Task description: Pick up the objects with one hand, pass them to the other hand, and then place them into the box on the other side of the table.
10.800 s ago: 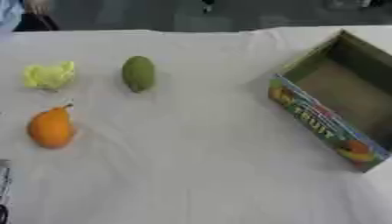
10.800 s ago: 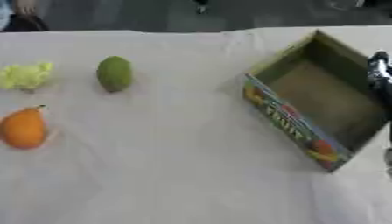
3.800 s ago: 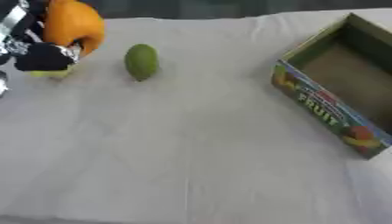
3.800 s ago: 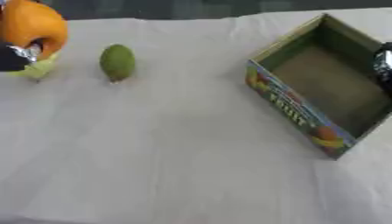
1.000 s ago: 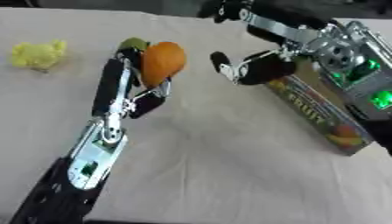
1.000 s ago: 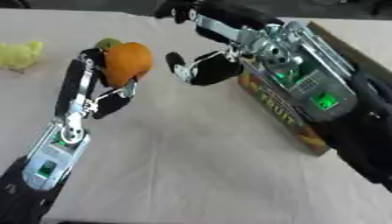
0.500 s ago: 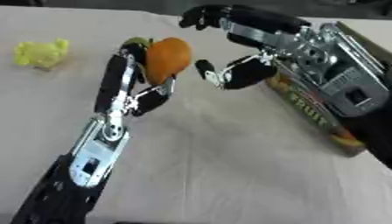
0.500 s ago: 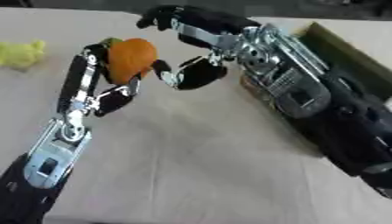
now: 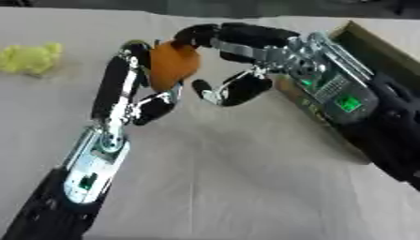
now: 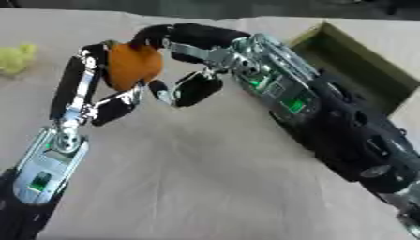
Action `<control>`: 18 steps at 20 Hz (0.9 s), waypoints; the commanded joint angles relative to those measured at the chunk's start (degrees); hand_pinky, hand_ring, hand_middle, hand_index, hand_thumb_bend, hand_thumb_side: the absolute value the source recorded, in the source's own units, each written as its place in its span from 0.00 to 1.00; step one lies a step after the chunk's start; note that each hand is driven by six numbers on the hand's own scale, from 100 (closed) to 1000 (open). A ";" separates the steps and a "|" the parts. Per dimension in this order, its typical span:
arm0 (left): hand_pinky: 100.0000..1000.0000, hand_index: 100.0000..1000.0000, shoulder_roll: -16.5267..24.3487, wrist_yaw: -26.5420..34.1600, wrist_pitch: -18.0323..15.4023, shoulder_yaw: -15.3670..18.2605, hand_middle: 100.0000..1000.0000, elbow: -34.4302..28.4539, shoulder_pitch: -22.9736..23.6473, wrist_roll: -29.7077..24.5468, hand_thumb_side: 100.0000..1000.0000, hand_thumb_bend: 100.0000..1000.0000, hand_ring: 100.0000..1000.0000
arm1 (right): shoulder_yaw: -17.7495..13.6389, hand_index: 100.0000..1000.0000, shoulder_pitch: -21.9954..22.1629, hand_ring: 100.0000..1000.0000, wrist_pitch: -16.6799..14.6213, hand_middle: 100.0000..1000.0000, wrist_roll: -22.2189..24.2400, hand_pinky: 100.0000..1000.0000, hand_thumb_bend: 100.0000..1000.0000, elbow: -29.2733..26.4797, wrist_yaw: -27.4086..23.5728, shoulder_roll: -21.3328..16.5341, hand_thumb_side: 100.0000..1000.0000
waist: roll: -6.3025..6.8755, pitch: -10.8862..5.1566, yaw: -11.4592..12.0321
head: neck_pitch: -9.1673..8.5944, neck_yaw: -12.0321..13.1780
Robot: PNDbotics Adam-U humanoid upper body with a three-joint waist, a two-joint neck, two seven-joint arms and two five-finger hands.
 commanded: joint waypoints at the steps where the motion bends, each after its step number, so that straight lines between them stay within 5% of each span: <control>1: 0.28 0.37 0.06 -0.35 -0.40 -0.68 0.42 -2.09 -1.47 -1.00 0.00 0.00 0.44 | -0.08 0.96 -0.93 0.91 -0.40 0.98 -1.06 0.94 0.00 1.01 1.44 0.20 0.21 | 0.10 -0.75 0.14 | -0.74 -0.40; 11: 0.28 0.37 0.15 0.89 -0.08 -1.65 0.42 -2.48 -1.27 -2.33 0.00 0.00 0.44 | -0.73 0.95 -1.04 0.91 2.77 0.98 -8.63 0.93 0.00 1.93 4.00 0.16 0.18 | 0.30 -0.28 0.49 | -0.75 -0.40; 18: 0.28 0.37 0.13 0.43 -0.08 -1.73 0.42 -2.46 -1.48 -2.55 0.00 0.00 0.44 | -0.76 0.96 -1.03 0.90 2.88 0.96 -8.23 0.93 0.00 2.66 2.74 0.14 0.18 | 0.38 -0.16 0.52 | -0.75 -0.61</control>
